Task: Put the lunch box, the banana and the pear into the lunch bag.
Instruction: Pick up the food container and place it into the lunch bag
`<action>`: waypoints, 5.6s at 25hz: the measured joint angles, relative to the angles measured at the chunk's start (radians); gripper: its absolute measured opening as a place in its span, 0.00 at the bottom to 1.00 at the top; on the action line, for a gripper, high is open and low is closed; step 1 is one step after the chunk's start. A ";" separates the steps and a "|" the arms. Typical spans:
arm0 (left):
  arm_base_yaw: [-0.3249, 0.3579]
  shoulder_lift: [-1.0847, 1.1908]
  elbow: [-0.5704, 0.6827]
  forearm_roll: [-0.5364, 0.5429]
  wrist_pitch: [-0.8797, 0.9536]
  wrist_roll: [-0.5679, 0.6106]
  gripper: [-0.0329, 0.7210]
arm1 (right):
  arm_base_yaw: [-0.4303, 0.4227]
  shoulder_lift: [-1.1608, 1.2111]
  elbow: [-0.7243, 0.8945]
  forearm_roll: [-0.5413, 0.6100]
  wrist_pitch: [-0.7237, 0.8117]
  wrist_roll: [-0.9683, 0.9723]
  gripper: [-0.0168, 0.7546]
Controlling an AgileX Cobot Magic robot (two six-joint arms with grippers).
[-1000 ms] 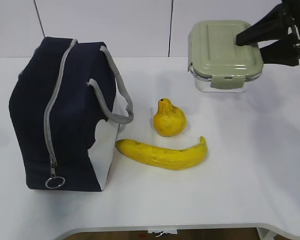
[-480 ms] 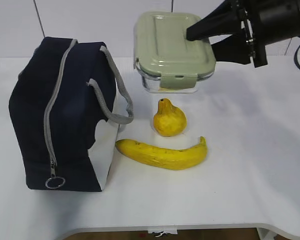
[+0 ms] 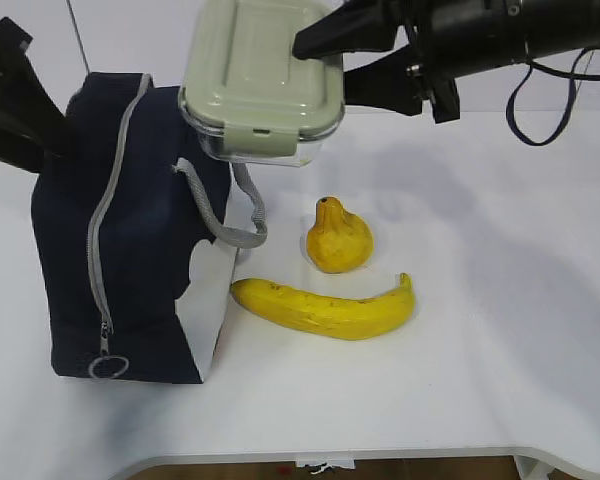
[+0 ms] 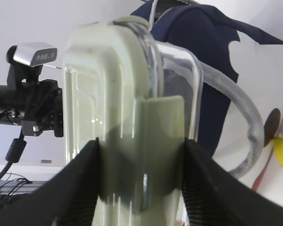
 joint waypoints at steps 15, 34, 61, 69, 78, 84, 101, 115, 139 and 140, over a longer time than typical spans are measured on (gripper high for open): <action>0.000 0.017 -0.009 -0.005 0.024 0.077 0.07 | 0.180 0.048 0.000 0.177 -0.141 -0.052 0.50; 0.000 -0.032 -0.009 -0.001 0.026 0.083 0.07 | 0.201 0.171 0.000 0.088 -0.294 -0.112 0.50; 0.000 -0.019 -0.009 -0.093 0.027 0.299 0.07 | 0.263 0.377 -0.157 0.069 -0.307 -0.136 0.50; 0.000 0.001 -0.009 -0.084 0.027 0.300 0.07 | 0.275 0.403 -0.178 0.069 -0.322 -0.150 0.50; 0.000 0.001 -0.009 -0.081 0.027 0.300 0.07 | 0.275 0.452 -0.219 0.053 -0.336 -0.152 0.50; 0.000 0.003 -0.009 -0.070 0.027 0.301 0.07 | 0.275 0.498 -0.254 0.051 -0.347 -0.152 0.50; 0.000 0.005 -0.009 0.003 0.027 0.301 0.07 | 0.275 0.596 -0.292 0.054 -0.354 -0.142 0.50; 0.000 0.005 -0.009 0.003 0.027 0.301 0.07 | 0.275 0.598 -0.294 0.040 -0.362 -0.127 0.52; 0.000 0.005 -0.009 0.031 0.027 0.301 0.06 | 0.267 0.502 -0.329 -0.276 -0.190 0.028 0.68; 0.000 0.005 -0.009 0.031 0.027 0.301 0.06 | 0.267 0.494 -0.337 -0.295 -0.179 0.042 0.68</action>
